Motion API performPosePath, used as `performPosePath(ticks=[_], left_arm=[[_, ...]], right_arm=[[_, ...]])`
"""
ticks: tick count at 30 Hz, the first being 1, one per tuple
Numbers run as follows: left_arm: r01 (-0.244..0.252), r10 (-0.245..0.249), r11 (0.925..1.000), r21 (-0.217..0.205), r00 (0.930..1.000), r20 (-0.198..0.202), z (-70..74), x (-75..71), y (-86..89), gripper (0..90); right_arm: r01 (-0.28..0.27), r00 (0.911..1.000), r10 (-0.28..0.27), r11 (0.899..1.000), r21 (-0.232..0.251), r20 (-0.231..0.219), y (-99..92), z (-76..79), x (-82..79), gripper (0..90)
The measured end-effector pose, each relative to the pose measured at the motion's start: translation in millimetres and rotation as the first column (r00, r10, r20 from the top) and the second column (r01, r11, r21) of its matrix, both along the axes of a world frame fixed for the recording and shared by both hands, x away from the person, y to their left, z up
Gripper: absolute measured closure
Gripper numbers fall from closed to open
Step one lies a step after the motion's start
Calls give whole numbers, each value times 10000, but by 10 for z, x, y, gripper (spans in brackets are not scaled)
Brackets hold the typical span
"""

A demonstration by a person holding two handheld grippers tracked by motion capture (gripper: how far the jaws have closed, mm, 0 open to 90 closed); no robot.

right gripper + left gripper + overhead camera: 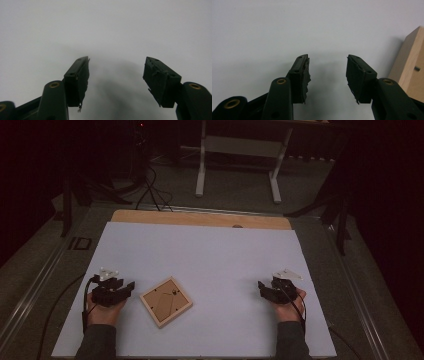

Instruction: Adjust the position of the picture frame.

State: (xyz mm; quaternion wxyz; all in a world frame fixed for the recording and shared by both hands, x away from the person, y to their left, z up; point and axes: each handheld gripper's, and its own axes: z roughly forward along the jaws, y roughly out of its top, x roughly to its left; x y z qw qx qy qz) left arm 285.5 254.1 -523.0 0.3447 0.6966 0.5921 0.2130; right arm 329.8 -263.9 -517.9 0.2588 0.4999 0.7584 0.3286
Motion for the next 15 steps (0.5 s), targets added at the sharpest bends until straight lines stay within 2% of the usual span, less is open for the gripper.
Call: performPosePath(ticks=[6, 8, 11, 15], left_arm=[[259, -262, 9995, 159, 9995, 190, 31, -2, -31, 528], [378, -380, 9991, 182, 9992, 106, 31, -5, -33, 536], [497, -499, 9987, 128, 9987, 106, 38, -19, -31, 548], [793, -791, 9968, -46, 9962, 377, 70, -75, -43, 590]], right_arm=[[-219, 9996, 216, 9995, 211, 154, 11, 32, -19, 381], [-318, 9993, 315, 9994, 149, 223, 29, 43, -27, 384], [-418, 9987, 415, 9991, 96, 302, 62, 58, -39, 387], [-580, 9977, 577, 9983, 59, 343, 78, 57, -42, 389]])
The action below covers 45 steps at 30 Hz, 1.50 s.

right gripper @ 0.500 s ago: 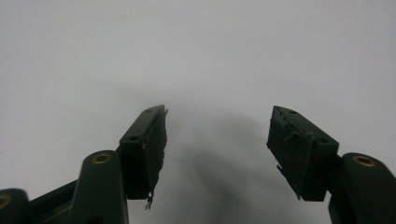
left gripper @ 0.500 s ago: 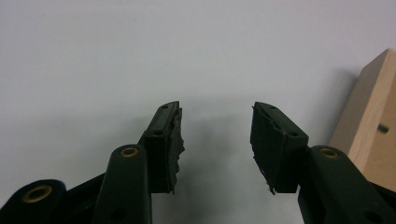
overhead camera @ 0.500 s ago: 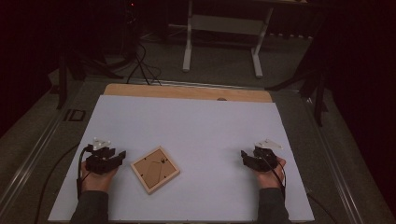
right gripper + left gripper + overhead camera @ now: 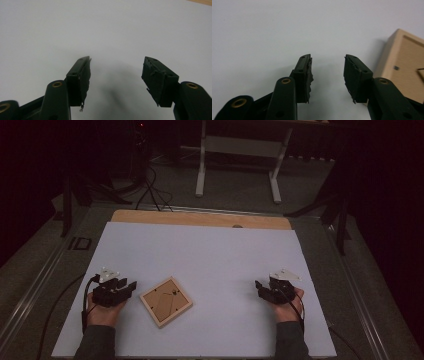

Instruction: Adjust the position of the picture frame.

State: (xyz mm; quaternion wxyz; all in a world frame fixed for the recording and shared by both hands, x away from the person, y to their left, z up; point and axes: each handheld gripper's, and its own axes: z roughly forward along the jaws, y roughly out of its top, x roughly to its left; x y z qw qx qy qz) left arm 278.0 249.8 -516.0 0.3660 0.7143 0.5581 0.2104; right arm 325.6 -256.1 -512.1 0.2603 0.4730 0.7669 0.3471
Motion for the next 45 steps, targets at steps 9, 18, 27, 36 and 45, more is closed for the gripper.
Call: performPosePath(ticks=[9, 18, 27, 36, 45], left_arm=[[462, -460, 9986, -259, 9989, 104, 59, -88, -41, 847], [963, -963, 9951, -228, 9953, -1, 66, -225, -132, 894], [1330, -1331, 9911, -31, 9907, -298, 20, -322, -240, 894], [1291, -1277, 9914, 216, 9900, -598, -12, -391, -254, 894], [1482, -1427, 9862, 732, 9868, -763, -18, -416, -329, 895]], right_arm=[[-59, 10000, 58, 9999, -143, -61, -7, -21, 14, 409], [-87, 9999, 86, 9999, -145, -56, -17, -26, 22, 400], [-165, 9998, 163, 9997, -162, -93, 1, -37, 25, 396], [-128, 9998, 133, 9994, 330, -128, -38, -19, 22, 391], [-177, 9998, 181, 9993, 315, -116, -37, -17, 20, 387]])
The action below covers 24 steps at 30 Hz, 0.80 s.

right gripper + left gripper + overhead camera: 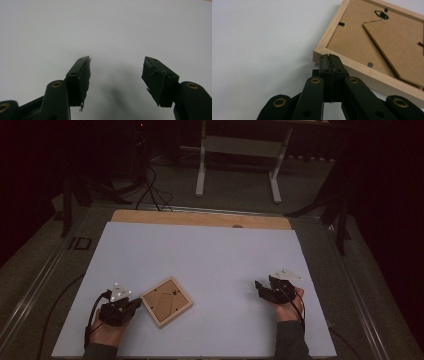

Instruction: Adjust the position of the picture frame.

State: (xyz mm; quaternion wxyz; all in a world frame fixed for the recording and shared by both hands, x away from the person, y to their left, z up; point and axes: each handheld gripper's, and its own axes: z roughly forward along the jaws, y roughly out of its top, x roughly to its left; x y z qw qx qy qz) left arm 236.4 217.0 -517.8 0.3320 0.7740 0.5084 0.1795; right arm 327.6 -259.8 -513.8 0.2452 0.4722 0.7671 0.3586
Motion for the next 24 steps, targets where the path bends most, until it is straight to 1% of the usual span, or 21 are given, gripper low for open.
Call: performPosePath(ticks=[2, 3, 8, 13, 17, 19, 24], left_arm=[[17, -17, 10000, 43, 10000, -3, 2, -6, -11, 895], [43, -43, 9999, 142, 10000, -22, 1, -14, -19, 895], [-46, 47, 9999, 148, 9999, -125, -10, -14, -9, 895], [-68, 70, 9998, 177, 9999, -109, -10, -5, -18, 896], [56, -55, 9998, 170, 10000, -68, -4, 27, -43, 895], [141, -140, 9996, 257, 9999, -11, -2, 37, -72, 896], [304, -303, 9991, 280, 9995, -41, -7, 15, -107, 895]], right_arm=[[5, 10000, -5, 10000, 11, 9, -2, 0, 0, 387], [19, 10000, -19, 10000, 20, 8, -5, 2, -2, 386], [4, 10000, -4, 10000, 29, 18, -7, 4, -4, 385], [-46, 10000, 46, 10000, 2, -21, 2, 1, 0, 385], [-157, 9999, 157, 9999, -20, -70, 17, -6, 2, 385], [-198, 9998, 197, 9998, -41, -103, 27, -11, 4, 385], [-304, 9995, 303, 9995, -60, -54, 44, -8, -3, 385]])
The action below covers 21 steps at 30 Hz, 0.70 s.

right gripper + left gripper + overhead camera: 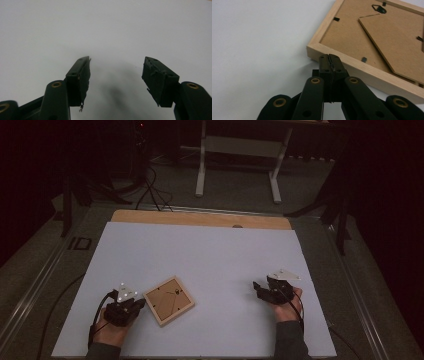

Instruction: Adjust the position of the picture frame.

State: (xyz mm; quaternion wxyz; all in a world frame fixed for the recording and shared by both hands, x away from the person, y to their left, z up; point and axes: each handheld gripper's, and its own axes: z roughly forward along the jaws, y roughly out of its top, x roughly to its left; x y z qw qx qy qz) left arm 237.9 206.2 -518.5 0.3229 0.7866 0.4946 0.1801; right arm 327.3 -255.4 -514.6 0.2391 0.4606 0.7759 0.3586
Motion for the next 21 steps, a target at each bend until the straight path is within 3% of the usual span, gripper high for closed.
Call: performPosePath(ticks=[8, 17, 21], left_arm=[[203, -203, 9998, -2, 9991, -380, -42, -50, -55, 895], [509, -508, 9987, 7, 9982, -324, -40, -35, -162, 895], [845, -845, 9964, -9, 9957, -375, -64, 36, -279, 895]], right_arm=[[32, 10000, -32, 9999, 102, 19, -13, 11, -9, 385], [-81, 10000, 81, 10000, 46, 27, 4, 8, -10, 386], [-147, 9999, 147, 9999, 31, 39, 20, 9, -13, 387]])
